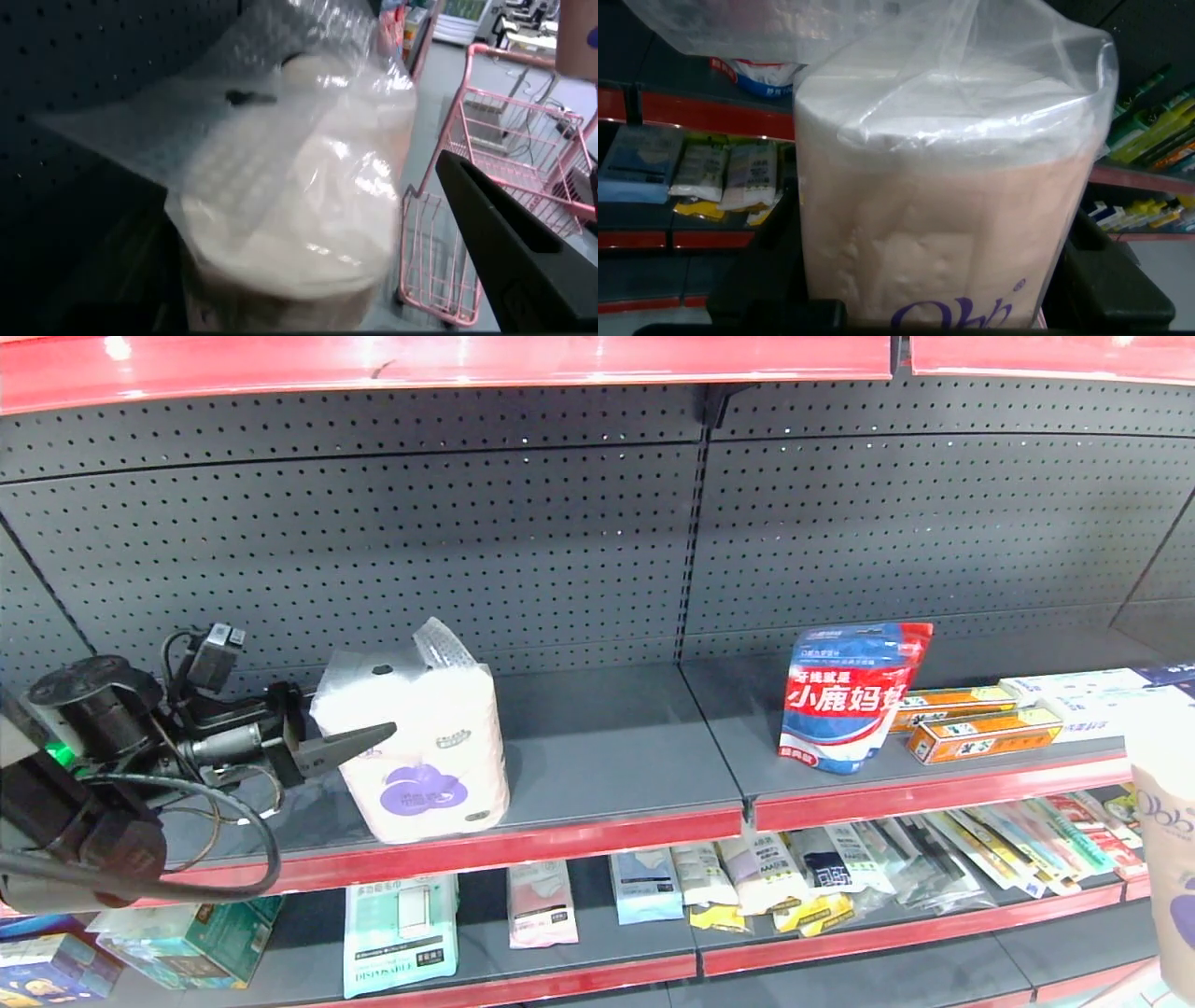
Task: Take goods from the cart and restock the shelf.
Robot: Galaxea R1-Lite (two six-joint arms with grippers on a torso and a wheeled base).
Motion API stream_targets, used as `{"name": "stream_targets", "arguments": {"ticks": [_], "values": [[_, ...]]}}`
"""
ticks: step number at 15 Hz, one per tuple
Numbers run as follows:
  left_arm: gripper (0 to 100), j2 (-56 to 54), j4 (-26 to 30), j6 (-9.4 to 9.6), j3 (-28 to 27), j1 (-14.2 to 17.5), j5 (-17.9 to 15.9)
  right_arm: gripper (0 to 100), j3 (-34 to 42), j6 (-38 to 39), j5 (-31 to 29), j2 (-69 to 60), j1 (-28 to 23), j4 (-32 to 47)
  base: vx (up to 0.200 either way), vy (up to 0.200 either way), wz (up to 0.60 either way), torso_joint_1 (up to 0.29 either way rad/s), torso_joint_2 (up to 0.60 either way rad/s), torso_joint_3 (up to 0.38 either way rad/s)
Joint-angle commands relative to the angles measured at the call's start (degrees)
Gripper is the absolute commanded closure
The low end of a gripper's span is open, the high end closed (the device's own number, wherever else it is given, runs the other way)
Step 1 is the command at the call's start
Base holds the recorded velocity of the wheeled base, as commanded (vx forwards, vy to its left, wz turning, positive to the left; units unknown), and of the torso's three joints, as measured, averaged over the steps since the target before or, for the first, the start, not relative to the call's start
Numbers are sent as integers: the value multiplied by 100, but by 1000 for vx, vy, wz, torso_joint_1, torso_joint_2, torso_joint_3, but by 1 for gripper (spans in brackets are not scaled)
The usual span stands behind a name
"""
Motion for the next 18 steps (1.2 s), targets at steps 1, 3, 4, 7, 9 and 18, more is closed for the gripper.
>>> {"name": "stream_targets", "arguments": {"ticks": [1,3,4,7,9,18], "values": [[0,-395,-3,-61,-81,13,107,100,30,-1,5,-5,0,-6,0,0,0,0,0,0],[0,-606,-3,-61,-72,22,512,100,21,-1,5,4,0,-6,0,0,0,0,0,0],[0,-729,-3,-61,-72,49,652,100,30,-1,5,4,0,-6,0,0,0,0,0,0],[0,-1099,-3,-78,51,286,767,100,56,34,14,22,9,-6,0,0,0,0,0,0],[0,-1362,23,-324,182,339,775,100,65,43,14,4,9,-6,0,0,0,0,0,0],[0,-1740,550,-518,138,506,2735,100,171,61,32,48,35,-15,0,0,0,0,0,0]]}}
